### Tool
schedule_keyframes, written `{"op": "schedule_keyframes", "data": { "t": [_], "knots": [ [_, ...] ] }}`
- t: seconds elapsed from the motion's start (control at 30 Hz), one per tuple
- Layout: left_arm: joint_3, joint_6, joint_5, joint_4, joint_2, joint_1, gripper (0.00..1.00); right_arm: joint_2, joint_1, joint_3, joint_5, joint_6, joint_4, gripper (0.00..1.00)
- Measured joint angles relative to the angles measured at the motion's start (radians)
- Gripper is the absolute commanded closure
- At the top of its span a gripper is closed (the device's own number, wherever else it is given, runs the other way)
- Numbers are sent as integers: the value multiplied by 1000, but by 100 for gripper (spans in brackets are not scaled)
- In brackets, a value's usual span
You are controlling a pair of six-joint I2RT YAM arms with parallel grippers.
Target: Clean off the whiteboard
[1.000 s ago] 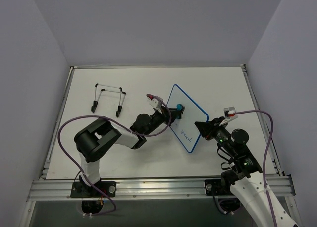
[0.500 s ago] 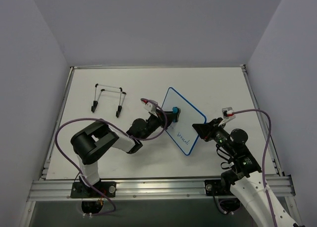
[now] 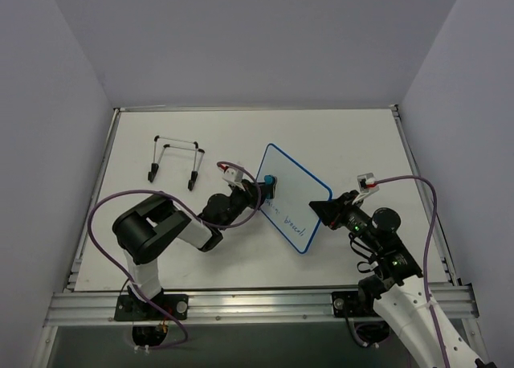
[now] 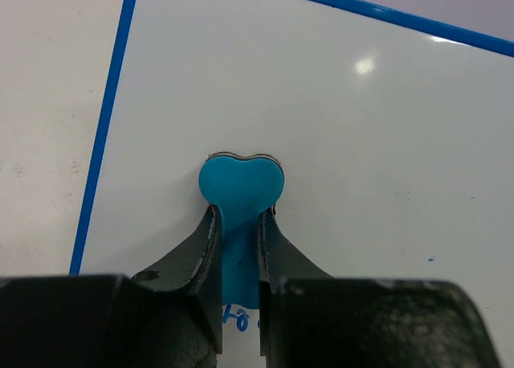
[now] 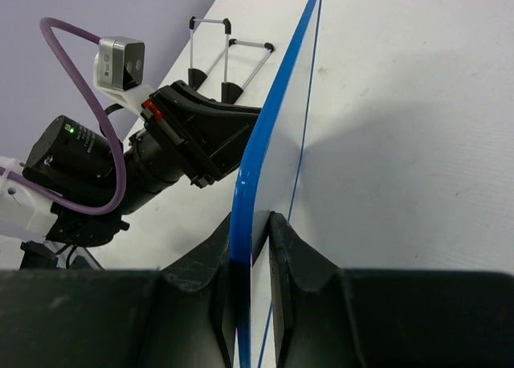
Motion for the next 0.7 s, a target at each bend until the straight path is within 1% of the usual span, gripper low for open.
{"op": "schedule_keyframes", "data": {
  "t": [0.27, 0.5, 0.7],
  "knots": [
    [-69, -30, -35, 82, 70, 4, 98, 20, 2, 0, 1, 4, 25, 100],
    [-74, -78, -48, 93, 177, 11, 98, 25, 2, 0, 23, -13, 47, 100],
    [-71, -83, -83, 105, 183, -8, 98, 40, 2, 0, 23, -19, 71, 100]
  ]
}}
